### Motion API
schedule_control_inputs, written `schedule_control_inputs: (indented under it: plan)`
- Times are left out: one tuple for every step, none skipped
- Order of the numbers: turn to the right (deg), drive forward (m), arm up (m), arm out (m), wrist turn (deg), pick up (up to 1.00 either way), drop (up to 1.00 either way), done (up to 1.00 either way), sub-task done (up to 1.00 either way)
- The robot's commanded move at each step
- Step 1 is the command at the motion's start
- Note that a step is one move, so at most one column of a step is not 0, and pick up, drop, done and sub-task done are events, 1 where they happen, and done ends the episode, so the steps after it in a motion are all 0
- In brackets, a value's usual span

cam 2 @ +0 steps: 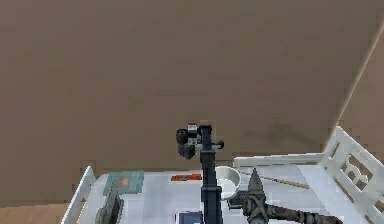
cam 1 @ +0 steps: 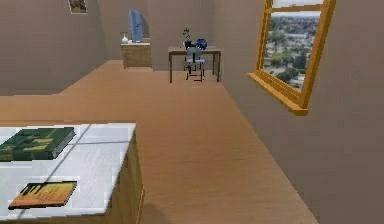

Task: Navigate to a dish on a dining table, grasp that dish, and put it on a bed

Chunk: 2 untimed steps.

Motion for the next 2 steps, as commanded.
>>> schedule_control_inputs:
  plan:
    - [0.0,0.00,0.00,-0.08,0.0,0.00,0.00,0.00,0.00]
    - [0.0,0.00,0.00,0.00,0.0,0.00,0.00,1.00,0.00]
